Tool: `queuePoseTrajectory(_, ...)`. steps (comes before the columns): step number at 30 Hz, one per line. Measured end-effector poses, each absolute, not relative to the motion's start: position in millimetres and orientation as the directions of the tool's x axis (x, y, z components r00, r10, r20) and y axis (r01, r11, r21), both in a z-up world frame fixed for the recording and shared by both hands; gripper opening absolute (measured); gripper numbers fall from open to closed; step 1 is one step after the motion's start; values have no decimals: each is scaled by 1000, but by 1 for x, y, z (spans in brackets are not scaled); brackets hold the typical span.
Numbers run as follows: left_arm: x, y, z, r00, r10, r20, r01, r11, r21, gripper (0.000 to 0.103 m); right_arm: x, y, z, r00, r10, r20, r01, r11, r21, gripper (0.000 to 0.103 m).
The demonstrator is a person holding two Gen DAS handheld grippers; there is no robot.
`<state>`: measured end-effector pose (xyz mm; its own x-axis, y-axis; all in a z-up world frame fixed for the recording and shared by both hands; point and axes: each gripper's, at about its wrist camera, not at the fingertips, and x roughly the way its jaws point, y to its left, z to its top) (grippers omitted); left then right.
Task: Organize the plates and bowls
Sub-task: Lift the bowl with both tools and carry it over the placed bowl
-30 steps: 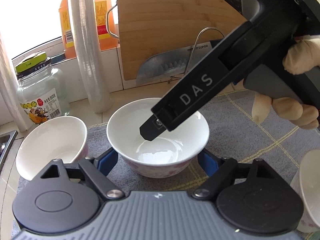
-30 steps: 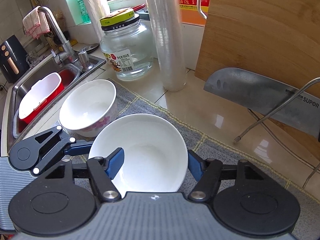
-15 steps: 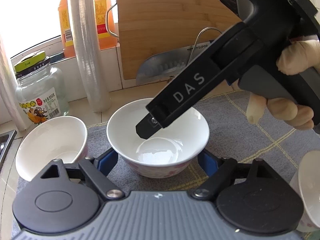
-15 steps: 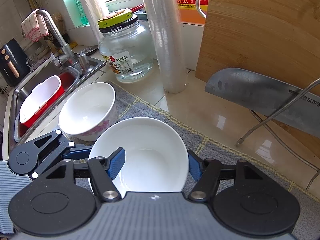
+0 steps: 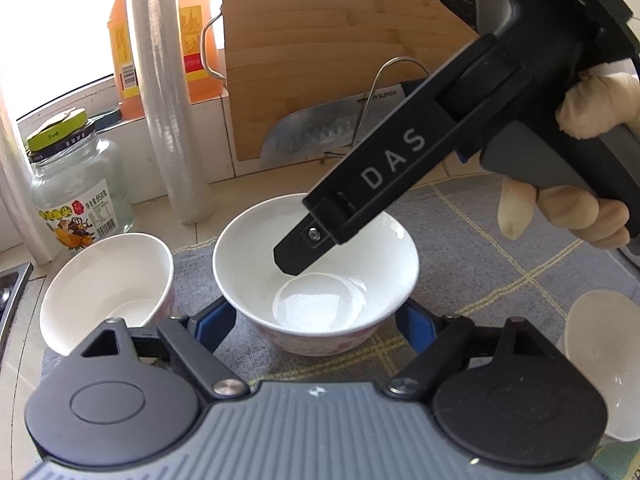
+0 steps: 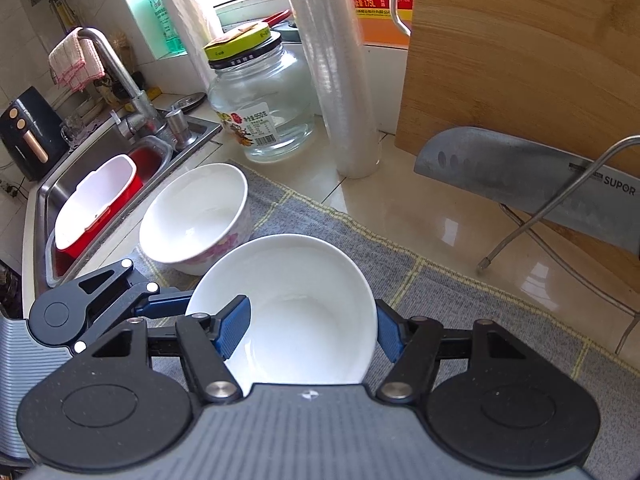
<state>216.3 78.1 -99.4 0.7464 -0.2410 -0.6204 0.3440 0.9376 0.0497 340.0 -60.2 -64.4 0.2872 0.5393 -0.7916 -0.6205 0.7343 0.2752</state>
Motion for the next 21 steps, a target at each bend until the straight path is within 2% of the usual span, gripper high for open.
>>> queuePoseTrajectory(21, 158, 69, -71, 740, -268, -618, 348, 937, 11, 86, 280, -76, -26, 282, 568, -773, -656, 702, 277, 71)
